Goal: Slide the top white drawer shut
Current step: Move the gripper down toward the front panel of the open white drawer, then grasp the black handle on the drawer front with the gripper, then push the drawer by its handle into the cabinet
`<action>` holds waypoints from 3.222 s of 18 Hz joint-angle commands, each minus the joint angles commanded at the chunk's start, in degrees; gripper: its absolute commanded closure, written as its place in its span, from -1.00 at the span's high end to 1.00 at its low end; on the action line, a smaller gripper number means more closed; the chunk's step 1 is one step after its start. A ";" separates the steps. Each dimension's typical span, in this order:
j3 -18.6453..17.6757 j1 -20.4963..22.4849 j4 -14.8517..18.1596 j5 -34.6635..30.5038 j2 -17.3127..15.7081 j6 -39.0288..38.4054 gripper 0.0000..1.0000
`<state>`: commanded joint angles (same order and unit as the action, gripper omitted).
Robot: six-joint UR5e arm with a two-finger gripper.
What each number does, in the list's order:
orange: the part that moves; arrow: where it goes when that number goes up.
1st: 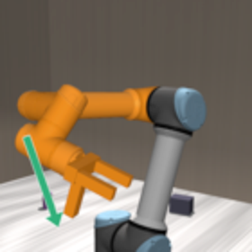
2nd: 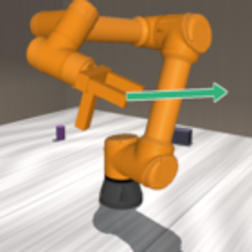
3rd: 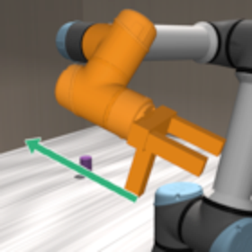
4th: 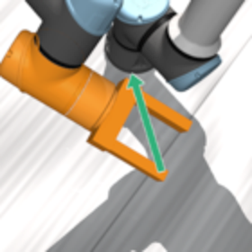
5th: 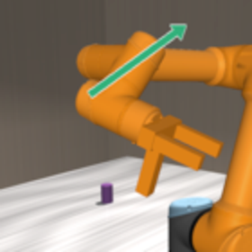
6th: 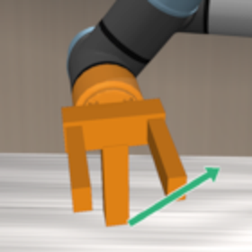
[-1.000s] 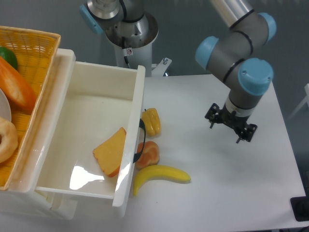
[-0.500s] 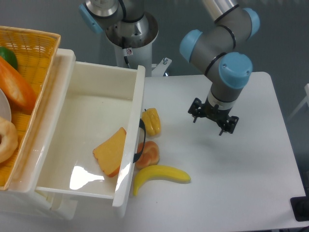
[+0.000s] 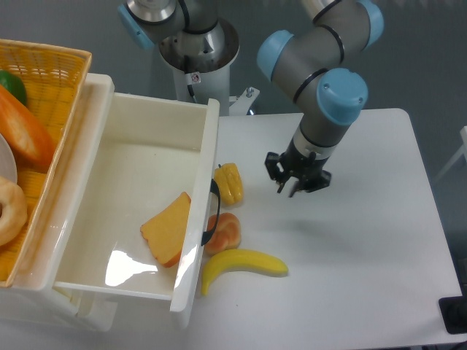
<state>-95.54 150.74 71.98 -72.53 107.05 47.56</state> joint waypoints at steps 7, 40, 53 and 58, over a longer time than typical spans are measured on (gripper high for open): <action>1.06 0.43 4.66 10.73 0.00 -1.24 -0.90; 2.38 -4.49 5.81 19.18 -0.70 -10.65 -0.90; 2.03 -9.75 5.81 19.44 -2.90 -15.39 -0.90; 1.76 -12.04 5.54 19.35 -2.73 -17.06 -0.90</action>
<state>-93.78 138.69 77.52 -53.17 104.33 30.50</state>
